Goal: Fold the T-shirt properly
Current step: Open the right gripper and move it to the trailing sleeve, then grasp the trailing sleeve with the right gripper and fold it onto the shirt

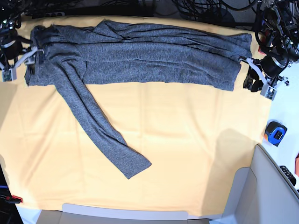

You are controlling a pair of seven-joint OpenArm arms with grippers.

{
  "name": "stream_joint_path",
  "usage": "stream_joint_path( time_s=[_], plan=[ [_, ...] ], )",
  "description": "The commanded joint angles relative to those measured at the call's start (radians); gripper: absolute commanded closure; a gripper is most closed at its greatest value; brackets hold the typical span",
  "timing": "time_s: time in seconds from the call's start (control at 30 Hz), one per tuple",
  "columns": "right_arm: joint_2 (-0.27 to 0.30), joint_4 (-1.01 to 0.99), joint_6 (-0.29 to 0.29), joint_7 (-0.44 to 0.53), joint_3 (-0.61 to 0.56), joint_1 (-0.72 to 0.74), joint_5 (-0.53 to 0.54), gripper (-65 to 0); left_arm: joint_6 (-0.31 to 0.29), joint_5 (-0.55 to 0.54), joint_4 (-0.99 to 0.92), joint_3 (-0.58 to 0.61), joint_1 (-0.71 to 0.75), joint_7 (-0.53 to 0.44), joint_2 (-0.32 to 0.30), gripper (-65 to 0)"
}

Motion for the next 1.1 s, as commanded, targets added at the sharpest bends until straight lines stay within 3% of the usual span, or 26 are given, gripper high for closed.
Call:
stream_joint_path(
  time_s=[0.0,0.13,0.23,0.3,0.43,0.67,0.8,1.07],
  plan=[
    [0.012,0.028,0.002,0.024,0.007,0.026,0.016,-38.2,0.002,-0.008,0.041,-0.005,-0.001,-0.013,-0.01,-16.1],
    [-0.016,0.008,0.002,0.009,-0.029,0.175,0.016,-38.2,0.002,-0.008,0.089,0.0,-0.001,-0.013,-0.009,-16.1],
    [-0.05,-0.07,0.002,-0.09,-0.094,0.331,0.016,-38.7,0.002,-0.008,0.087,0.002,-0.027,-0.013,-0.003,-16.1],
    [-0.073,-0.191,0.002,-0.137,-0.129,0.431,0.016,-38.7,0.002,-0.008,0.085,0.003,-0.041,-0.013,0.006,-16.1],
    [-0.079,-0.472,0.002,-0.143,-0.168,0.557,0.016,-38.8,0.002,-0.008,0.085,0.005,-0.042,-0.013,0.02,-16.1],
    [-0.08,-0.653,0.002,-0.143,-0.177,0.581,0.016,-38.8,0.002,-0.008,0.084,0.005,-0.044,-0.013,0.019,-16.1],
    [-0.082,-0.67,0.002,-0.143,-0.247,0.575,0.017,-38.8,0.002,-0.008,0.084,0.005,-0.044,-0.013,0.02,-16.1],
    [-0.16,-0.665,0.002,-0.143,-0.318,0.575,0.017,-38.3,0.002,-0.008,0.084,0.005,-0.044,-0.013,0.02,-16.1]
  ],
)
